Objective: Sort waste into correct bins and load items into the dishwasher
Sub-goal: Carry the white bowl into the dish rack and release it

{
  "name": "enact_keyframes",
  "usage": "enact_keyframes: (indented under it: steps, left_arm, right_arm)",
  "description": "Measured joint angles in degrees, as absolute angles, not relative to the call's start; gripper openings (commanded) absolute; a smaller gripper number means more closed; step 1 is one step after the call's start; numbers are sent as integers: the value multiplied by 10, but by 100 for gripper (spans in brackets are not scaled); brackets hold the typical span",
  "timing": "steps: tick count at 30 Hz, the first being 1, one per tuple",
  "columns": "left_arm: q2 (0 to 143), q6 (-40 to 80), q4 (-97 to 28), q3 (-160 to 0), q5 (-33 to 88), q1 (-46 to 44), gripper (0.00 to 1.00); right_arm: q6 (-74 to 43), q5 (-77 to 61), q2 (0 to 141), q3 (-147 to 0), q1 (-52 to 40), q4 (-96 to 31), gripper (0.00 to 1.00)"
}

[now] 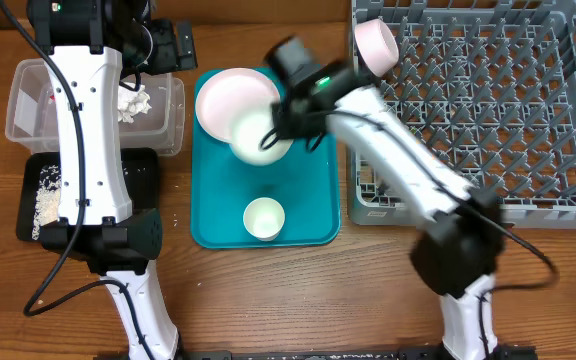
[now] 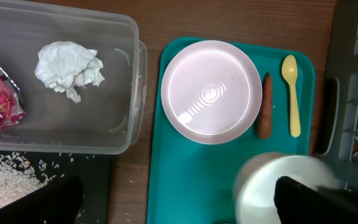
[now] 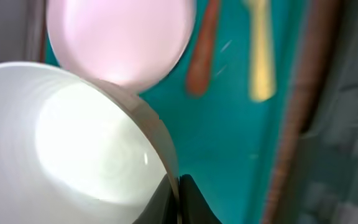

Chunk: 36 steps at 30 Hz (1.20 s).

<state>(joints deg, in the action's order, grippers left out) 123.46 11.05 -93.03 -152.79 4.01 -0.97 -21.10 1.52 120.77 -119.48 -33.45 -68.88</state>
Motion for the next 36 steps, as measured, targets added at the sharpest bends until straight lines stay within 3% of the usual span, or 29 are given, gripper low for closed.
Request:
enact_keyframes:
  steps: [7, 21, 28, 36]
  left_arm:
    - [1235, 110, -930, -1528, 40, -10, 100]
    - [1235, 110, -930, -1528, 40, -10, 100]
    - [1235, 110, -930, -1528, 40, -10, 100]
    - [1235, 110, -930, -1528, 40, -10, 100]
  right_arm:
    - [-222, 148, 1126, -1220, -248, -717, 4]
    - [-271, 448, 1169, -1219, -92, -648, 4]
    - [-189, 543, 1216, -1218, -87, -526, 4]
    - [-18, 593, 1268, -1217, -87, -339, 4]
